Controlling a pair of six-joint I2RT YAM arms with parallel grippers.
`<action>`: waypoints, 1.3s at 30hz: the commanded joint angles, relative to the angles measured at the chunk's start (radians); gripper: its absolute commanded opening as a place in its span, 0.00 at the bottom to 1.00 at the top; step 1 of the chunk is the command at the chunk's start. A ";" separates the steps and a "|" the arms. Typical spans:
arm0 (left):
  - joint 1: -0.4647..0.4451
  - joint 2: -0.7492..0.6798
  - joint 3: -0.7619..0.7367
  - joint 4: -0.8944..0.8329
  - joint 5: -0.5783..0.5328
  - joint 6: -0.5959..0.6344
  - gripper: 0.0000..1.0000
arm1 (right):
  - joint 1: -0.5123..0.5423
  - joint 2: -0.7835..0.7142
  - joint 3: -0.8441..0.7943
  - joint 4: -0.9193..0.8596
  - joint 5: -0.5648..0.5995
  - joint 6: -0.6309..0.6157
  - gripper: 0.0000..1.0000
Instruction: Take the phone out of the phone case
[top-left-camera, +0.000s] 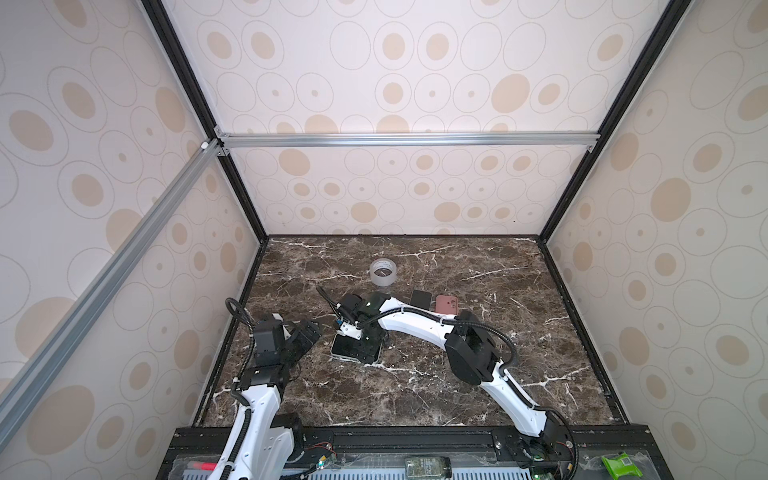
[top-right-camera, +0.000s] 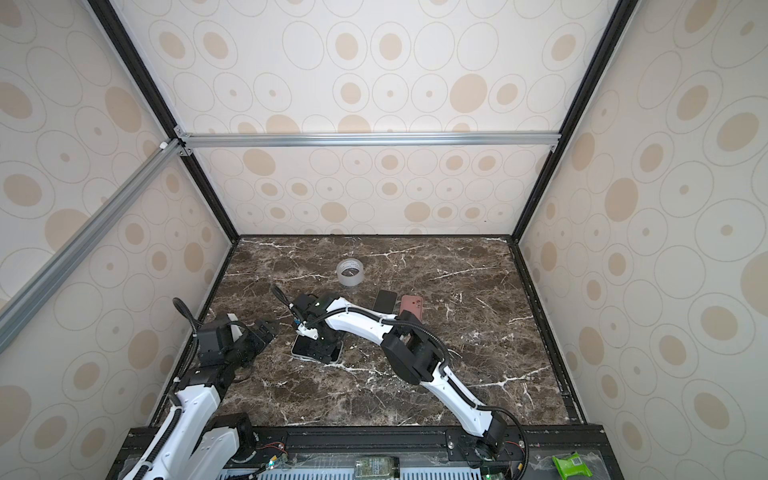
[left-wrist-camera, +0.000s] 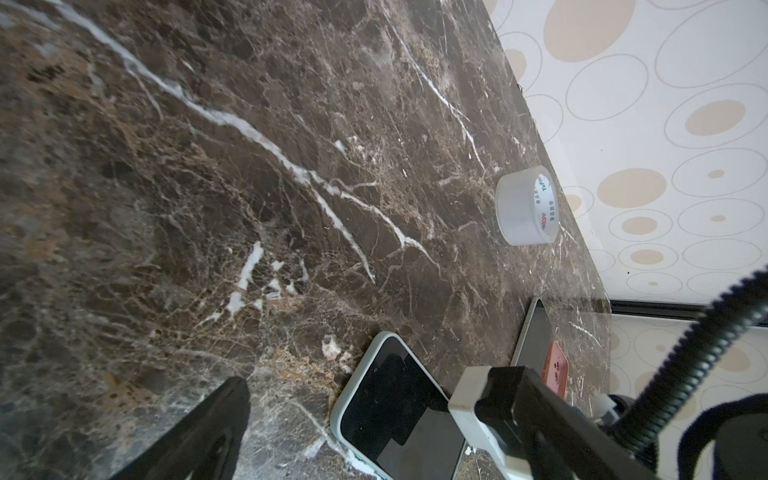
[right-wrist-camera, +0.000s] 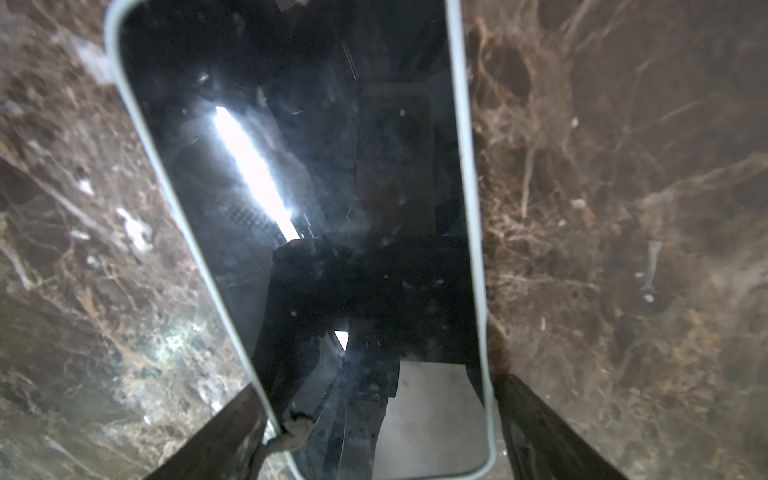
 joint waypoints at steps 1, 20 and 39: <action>0.007 -0.006 -0.004 0.014 0.010 -0.018 1.00 | 0.008 0.038 0.011 -0.033 0.026 -0.022 0.85; -0.059 0.019 -0.053 0.104 0.077 -0.045 1.00 | 0.017 -0.140 -0.268 0.077 0.174 0.201 0.69; -0.495 0.220 -0.102 0.424 -0.058 -0.235 0.80 | -0.115 -0.402 -0.763 0.448 -0.225 0.679 0.68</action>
